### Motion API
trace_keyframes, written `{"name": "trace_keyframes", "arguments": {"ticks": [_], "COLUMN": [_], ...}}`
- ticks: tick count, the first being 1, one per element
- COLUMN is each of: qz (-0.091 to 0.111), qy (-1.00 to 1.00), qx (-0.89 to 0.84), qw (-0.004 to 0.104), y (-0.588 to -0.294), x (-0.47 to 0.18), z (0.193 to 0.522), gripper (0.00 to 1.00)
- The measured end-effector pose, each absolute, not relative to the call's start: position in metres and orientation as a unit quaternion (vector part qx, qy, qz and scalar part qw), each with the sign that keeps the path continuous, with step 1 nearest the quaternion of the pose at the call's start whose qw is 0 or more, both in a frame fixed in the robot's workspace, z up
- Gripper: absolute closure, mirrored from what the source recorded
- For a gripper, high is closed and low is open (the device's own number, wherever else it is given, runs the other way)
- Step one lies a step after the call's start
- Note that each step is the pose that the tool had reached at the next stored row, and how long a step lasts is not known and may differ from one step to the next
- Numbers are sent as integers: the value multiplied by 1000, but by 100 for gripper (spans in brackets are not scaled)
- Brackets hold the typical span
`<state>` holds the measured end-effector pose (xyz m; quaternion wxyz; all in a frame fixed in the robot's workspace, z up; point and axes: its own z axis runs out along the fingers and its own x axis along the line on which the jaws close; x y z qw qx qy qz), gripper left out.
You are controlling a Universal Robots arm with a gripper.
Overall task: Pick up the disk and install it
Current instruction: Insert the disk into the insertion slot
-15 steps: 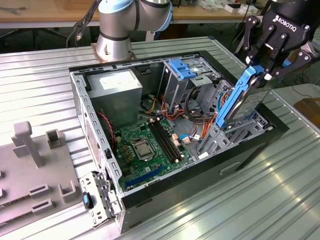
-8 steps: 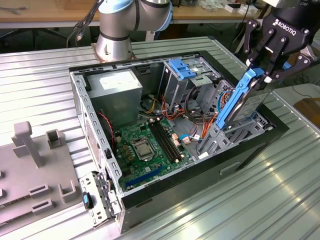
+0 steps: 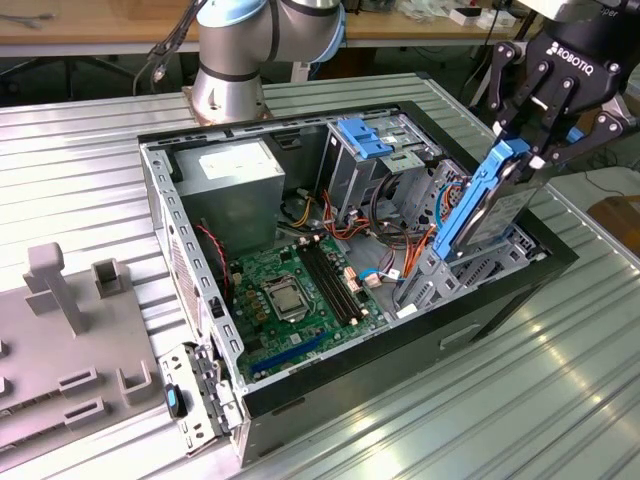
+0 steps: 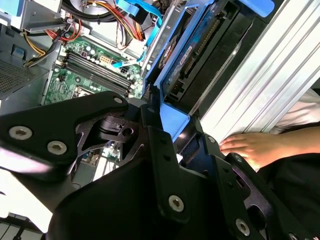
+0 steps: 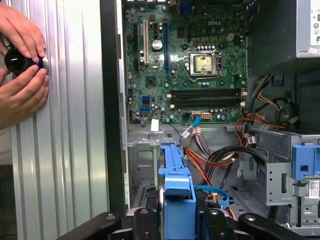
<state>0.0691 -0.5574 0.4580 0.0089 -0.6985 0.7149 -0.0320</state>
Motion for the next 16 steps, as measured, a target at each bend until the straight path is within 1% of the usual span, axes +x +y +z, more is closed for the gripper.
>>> {"name": "trace_keyframes", "arguments": {"ticks": [16], "qz": [-32], "qy": [714], "qx": [-700], "qw": [9], "y": [-559], "x": [69], "z": [450], "gripper": [63]}}
